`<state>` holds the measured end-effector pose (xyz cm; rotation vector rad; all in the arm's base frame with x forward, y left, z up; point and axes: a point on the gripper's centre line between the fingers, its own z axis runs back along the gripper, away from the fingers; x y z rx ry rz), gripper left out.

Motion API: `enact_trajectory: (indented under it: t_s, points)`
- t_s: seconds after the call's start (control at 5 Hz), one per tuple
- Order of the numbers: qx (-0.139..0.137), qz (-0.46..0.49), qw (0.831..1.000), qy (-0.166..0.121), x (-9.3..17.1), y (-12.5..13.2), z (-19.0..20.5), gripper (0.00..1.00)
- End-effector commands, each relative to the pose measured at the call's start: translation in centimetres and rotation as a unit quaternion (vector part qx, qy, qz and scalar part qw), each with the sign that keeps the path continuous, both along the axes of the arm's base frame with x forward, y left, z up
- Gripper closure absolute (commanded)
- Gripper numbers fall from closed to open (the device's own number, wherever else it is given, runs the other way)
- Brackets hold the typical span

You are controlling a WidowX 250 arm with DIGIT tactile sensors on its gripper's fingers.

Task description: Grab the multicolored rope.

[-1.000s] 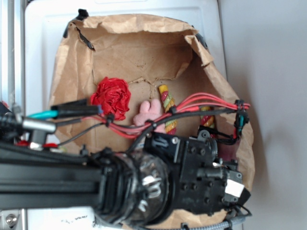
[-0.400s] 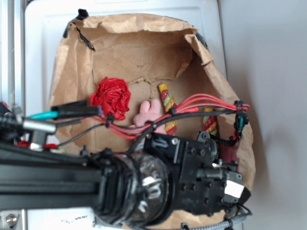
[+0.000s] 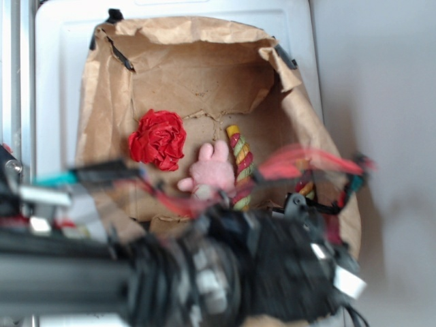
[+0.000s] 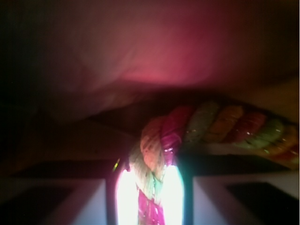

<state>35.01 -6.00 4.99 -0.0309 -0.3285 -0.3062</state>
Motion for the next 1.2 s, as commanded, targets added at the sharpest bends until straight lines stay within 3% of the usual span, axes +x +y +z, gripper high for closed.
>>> enact_trajectory:
  t_s: [0.0,0.4,0.6,0.8,1.0]
  points:
    - [-0.078,0.039,0.995,-0.053,0.6,4.3,8.5,1.00]
    - [-0.114,0.041,0.991,-0.056,-0.8,5.3,10.6,1.00]
    - [-0.116,0.053,0.990,-0.055,-1.8,5.4,12.2,1.00]
    - [-0.083,0.096,0.991,-0.053,-2.4,5.7,14.0,1.00]
    - [-0.044,0.134,0.989,-0.032,-3.1,6.6,15.0,1.00]
